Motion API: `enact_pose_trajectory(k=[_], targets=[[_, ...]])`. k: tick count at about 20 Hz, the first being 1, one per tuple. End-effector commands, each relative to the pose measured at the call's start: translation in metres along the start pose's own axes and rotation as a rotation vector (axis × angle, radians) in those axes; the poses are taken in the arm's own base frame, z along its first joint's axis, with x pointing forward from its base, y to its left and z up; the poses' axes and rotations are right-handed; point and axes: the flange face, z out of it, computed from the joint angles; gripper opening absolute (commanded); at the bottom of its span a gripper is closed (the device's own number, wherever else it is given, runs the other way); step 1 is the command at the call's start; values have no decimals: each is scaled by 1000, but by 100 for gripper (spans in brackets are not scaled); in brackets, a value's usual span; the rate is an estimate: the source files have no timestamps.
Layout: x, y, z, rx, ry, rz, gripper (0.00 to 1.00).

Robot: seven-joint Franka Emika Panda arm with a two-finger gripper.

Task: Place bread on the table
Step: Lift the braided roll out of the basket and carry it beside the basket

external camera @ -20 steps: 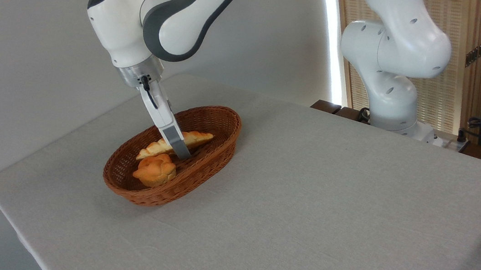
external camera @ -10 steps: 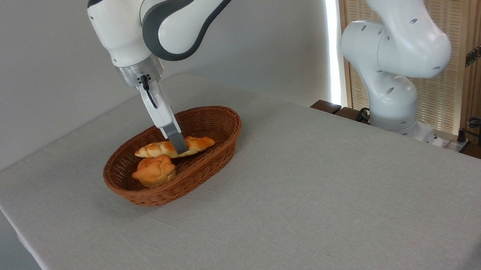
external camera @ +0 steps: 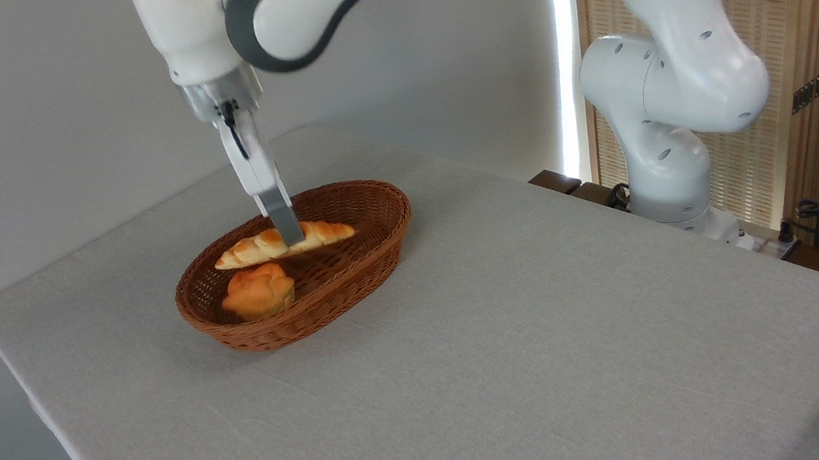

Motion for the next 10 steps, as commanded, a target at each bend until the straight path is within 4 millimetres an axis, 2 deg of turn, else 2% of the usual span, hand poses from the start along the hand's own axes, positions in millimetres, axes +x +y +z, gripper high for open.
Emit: enact_pose_trajectory(k=[1, 6, 10], targets=[[-25, -18, -42, -26, -22, 41, 0], [-51, -42, -69, 1, 7, 4, 0], [-86, -66, -85, 25, 28, -24, 0]])
